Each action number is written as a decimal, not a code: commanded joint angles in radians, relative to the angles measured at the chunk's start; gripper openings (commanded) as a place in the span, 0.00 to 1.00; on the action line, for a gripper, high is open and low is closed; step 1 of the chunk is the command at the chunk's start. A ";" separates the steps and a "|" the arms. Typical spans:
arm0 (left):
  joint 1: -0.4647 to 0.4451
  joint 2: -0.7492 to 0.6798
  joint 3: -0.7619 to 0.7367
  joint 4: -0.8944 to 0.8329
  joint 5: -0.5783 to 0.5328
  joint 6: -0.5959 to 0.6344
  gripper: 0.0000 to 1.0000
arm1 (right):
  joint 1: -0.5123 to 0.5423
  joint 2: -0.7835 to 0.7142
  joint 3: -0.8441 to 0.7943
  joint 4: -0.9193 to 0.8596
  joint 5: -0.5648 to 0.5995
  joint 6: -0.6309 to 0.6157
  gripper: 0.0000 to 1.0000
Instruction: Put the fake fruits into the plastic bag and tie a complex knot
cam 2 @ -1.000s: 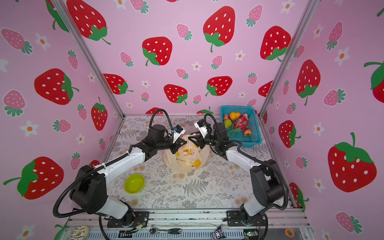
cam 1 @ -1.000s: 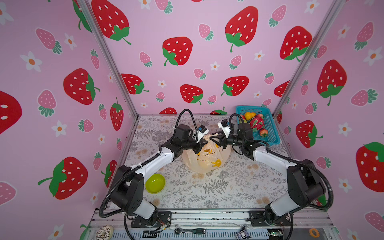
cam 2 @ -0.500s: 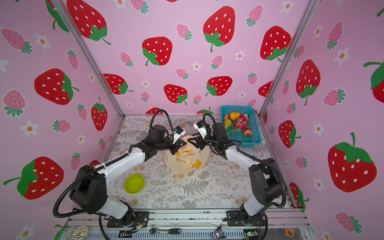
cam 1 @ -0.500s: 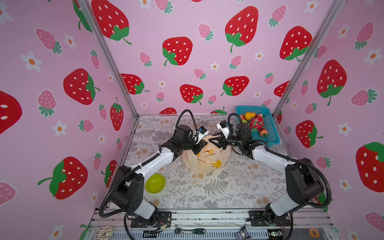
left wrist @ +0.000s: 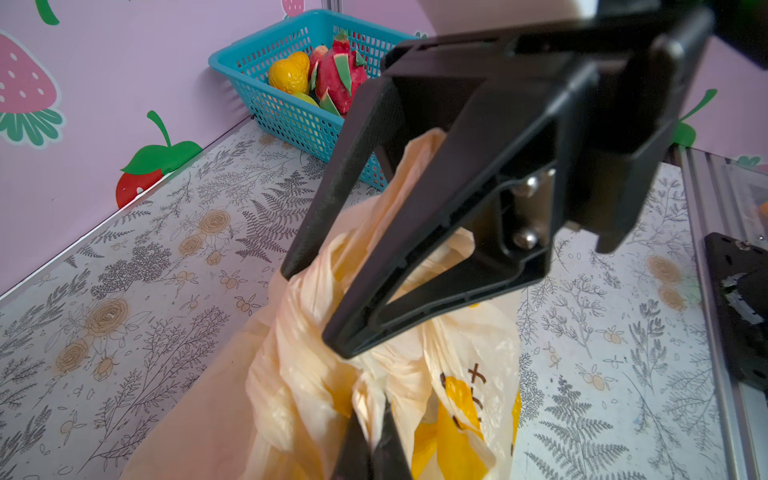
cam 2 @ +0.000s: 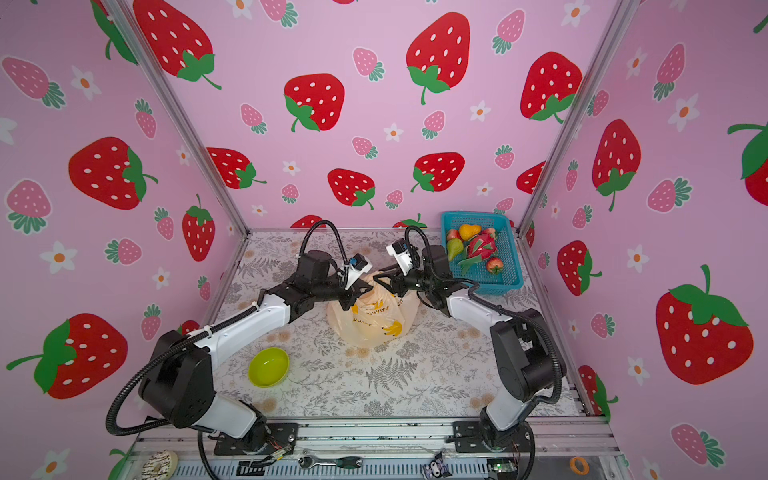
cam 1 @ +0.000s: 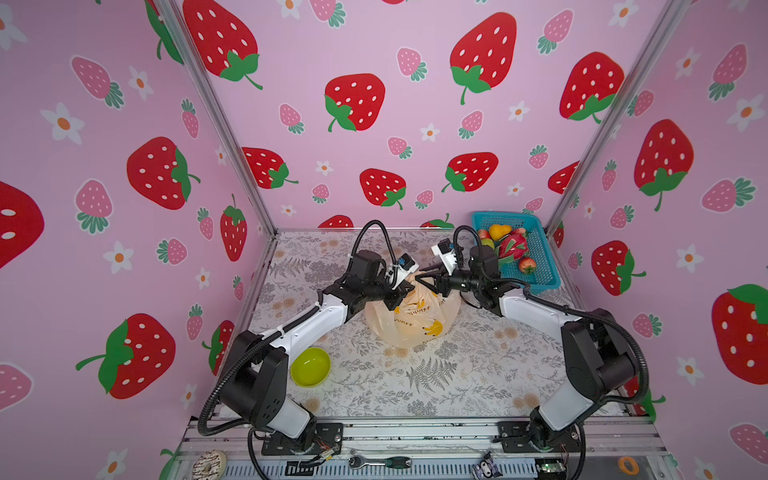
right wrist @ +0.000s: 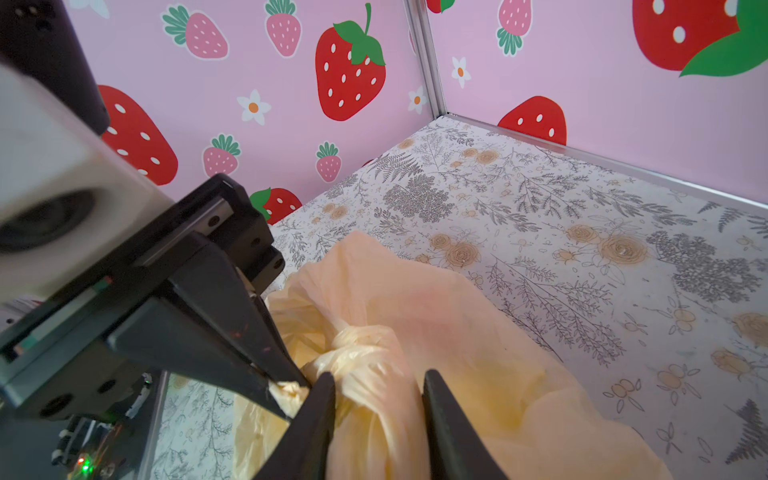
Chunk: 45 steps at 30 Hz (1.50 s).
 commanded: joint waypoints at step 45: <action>0.115 0.173 0.432 -0.580 0.335 0.179 0.52 | 0.041 -0.178 -0.071 0.084 0.029 -0.298 0.00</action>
